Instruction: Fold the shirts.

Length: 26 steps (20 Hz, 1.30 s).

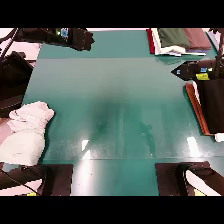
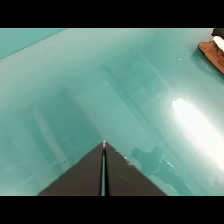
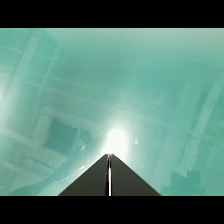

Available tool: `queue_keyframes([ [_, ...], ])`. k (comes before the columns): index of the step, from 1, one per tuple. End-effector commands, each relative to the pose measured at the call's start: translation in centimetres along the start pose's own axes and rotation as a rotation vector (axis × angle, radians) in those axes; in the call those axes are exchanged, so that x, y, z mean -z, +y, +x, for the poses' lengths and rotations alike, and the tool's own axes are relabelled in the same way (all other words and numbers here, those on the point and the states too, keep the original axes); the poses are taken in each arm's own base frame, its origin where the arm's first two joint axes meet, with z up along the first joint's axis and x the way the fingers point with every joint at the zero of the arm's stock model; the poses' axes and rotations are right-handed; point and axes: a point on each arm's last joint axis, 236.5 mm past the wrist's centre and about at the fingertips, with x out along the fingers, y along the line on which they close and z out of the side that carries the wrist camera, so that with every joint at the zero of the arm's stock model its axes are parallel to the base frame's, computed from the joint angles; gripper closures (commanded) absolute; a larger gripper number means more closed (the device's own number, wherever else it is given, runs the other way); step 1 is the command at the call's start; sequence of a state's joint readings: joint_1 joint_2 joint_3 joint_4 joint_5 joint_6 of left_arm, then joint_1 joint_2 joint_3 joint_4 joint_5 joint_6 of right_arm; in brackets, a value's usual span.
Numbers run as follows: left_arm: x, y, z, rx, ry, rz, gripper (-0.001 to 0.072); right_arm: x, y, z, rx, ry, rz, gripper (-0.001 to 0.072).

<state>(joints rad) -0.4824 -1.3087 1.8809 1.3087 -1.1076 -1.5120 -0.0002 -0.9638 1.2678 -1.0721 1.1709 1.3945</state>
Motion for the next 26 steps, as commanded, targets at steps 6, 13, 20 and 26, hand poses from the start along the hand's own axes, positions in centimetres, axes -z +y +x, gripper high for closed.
queue_keyframes([
  [6,0.0,0.0,0.0,0.000,-0.001,0.001,0.0683,0.0,0.1,0.0,-0.002,0.000,-0.002,0.0696],
  [13,-1.9,-0.2,-0.1,0.010,-0.081,-0.014,0.0683,0.0,0.1,0.0,-0.001,0.000,-0.003,0.0696],
  [20,2.5,15.5,-5.9,-0.479,0.094,-0.079,0.0683,0.0,-0.2,0.0,0.004,-0.002,0.002,0.0696],
  [26,19.0,29.6,-11.9,-0.766,0.486,-0.425,0.0673,0.0,-0.2,0.0,0.004,-0.002,0.002,0.0696],
])
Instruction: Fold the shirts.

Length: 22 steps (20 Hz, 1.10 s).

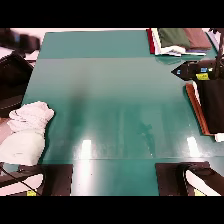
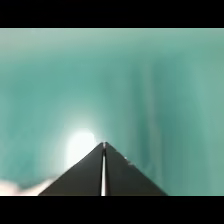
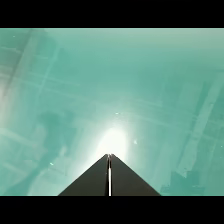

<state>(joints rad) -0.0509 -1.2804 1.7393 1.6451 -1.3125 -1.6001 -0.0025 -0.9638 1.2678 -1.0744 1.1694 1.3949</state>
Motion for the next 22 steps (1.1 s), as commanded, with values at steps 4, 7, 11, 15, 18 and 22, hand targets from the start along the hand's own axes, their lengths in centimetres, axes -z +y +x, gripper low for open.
queue_keyframes([
  [4,20.1,10.2,9.6,-0.168,0.510,-0.198,-0.0013,0.0,0.0,0.0,0.001,-0.001,0.001,0.0697],
  [7,26.1,9.9,12.7,-0.162,0.567,-0.195,-0.0013,0.0,-0.1,0.1,0.001,0.000,0.002,0.0696],
  [11,26.0,9.9,13.0,-0.175,0.547,-0.243,0.0407,-0.8,-0.2,0.1,0.006,-0.033,0.002,0.0696],
  [15,19.3,10.3,10.3,-0.168,0.421,-0.257,0.0684,-1.2,-0.1,0.0,0.001,-0.051,0.004,0.0696],
  [18,8.1,8.3,3.0,-0.107,0.084,-0.220,0.0685,-2.4,0.7,-1.2,-0.004,-0.079,-0.017,0.0697],
  [22,-1.5,-2.0,-10.2,0.132,-0.290,-0.036,0.0685,-7.2,3.0,-5.6,-0.009,-0.223,-0.086,0.0696],
])
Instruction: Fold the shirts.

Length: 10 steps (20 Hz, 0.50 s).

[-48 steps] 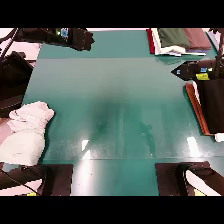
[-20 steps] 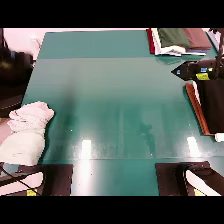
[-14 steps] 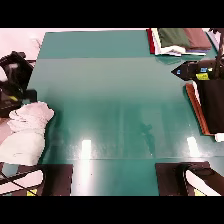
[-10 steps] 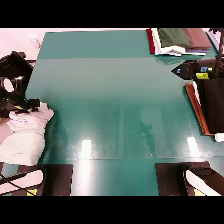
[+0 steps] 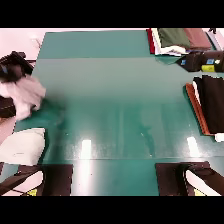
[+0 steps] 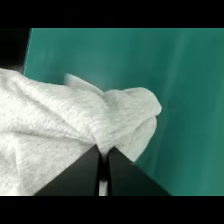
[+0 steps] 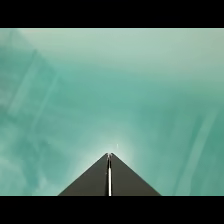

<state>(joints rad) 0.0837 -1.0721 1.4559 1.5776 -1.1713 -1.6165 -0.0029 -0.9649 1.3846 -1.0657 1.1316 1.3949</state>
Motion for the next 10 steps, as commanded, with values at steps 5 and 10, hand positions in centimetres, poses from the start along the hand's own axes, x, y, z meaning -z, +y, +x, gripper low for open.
queue_keyframes([
  [5,-3.0,-20.1,-12.9,0.475,-0.248,0.278,0.0685,-7.4,3.4,-6.4,-0.006,-0.215,-0.108,0.0696],
  [10,7.0,-34.6,-7.7,0.665,0.004,0.504,0.0684,-8.1,3.8,-7.2,-0.005,-0.236,-0.121,0.0696],
])
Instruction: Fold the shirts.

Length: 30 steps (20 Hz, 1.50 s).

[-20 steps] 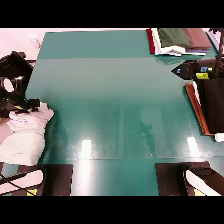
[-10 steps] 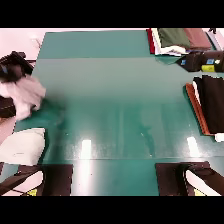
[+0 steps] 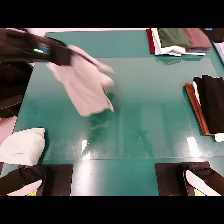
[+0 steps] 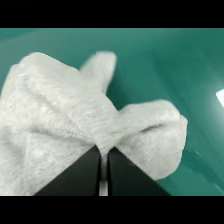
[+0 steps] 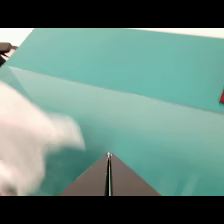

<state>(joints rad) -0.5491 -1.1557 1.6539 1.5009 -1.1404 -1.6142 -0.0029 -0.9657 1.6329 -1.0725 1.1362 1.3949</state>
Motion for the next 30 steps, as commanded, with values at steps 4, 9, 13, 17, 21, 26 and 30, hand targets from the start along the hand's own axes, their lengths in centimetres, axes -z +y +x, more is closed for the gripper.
queue_keyframes([
  [4,4.7,-15.2,12.6,0.297,0.114,0.057,0.0160,-0.5,0.3,-0.5,-0.001,-0.010,-0.010,0.0696],
  [9,4.5,-3.2,14.9,0.118,0.171,-0.094,0.0159,-0.2,0.4,-0.5,-0.004,0.006,-0.010,0.0696],
  [13,10.0,5.6,16.7,0.053,0.331,-0.325,0.0159,0.4,0.4,-0.5,-0.008,0.030,-0.009,0.0696],
  [17,15.5,3.8,21.1,0.152,0.442,-0.472,0.0160,0.8,0.4,-0.4,-0.010,0.045,-0.008,0.0696],
  [21,16.3,-1.9,25.3,0.292,0.413,-0.481,0.0160,0.9,0.5,-0.5,-0.011,0.049,-0.008,0.0697],
  [26,17.2,-4.9,27.6,0.307,0.395,-0.470,0.0160,1.8,0.6,-0.5,-0.017,0.089,0.007,0.0696],
  [30,18.0,-5.3,27.2,0.315,0.431,-0.449,0.0160,2.1,0.7,-0.5,-0.019,0.099,0.007,0.0696],
])
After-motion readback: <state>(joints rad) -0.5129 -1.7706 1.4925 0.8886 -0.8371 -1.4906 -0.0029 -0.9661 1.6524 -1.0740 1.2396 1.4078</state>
